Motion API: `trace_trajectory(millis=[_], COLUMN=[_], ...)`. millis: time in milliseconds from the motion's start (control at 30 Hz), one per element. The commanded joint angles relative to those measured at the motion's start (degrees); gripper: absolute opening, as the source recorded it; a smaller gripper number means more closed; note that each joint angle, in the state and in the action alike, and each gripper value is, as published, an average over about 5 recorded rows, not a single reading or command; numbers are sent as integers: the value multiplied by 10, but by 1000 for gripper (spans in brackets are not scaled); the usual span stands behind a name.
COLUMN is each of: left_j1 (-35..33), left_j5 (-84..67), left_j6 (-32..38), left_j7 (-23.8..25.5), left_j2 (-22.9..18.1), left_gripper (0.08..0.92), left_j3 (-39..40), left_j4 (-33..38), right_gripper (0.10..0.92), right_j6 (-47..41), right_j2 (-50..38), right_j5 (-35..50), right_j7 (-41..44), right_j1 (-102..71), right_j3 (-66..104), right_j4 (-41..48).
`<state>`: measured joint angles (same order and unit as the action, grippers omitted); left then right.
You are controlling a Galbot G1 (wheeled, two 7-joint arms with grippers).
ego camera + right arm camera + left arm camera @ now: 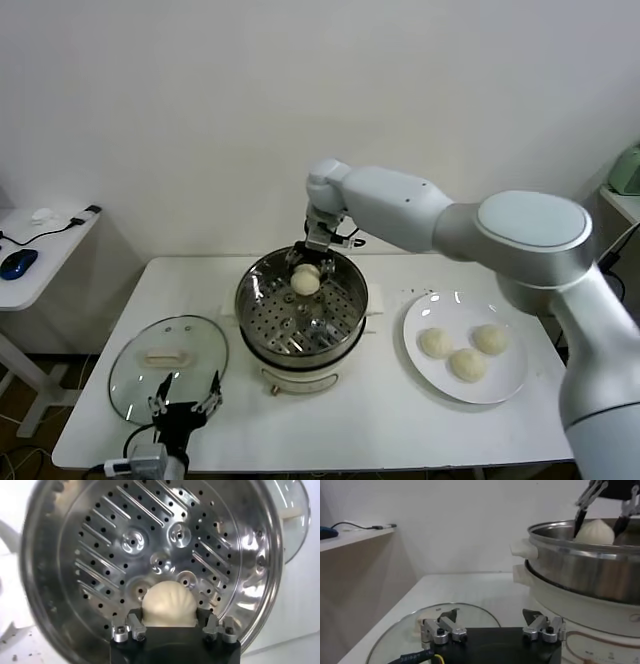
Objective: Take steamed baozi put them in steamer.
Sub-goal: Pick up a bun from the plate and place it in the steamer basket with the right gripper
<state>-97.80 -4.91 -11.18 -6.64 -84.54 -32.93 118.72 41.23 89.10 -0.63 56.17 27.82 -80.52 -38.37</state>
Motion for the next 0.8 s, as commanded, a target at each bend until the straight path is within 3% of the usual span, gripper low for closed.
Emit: trace_trajectory(millis=[33,267,467,667,800], left_j1=[0,1,-1,-2,-3], left_j5=[0,-2,-2,2,4], left_j6=[1,2,1,0,0], left_j7=[0,-1,0,3,4], left_j2=[0,1,1,-2,-4], left_gripper=[823,823,823,823,823], left_j3=[0,-1,-1,2,5], left_j4=[0,0,4,10,12], right_gripper=[699,810,822,823,823], right_j6=[22,32,25,-45,-189], right_j2=[35,44,8,-85,-195], right_j5=[-23,7,83,300,454], right_j7=[-12,-14,14,66,70], right_j1=[-27,-23,30,164,256], right_j3=[6,2,-20,-103,-186], right_j4=[81,88,29,-102,-217])
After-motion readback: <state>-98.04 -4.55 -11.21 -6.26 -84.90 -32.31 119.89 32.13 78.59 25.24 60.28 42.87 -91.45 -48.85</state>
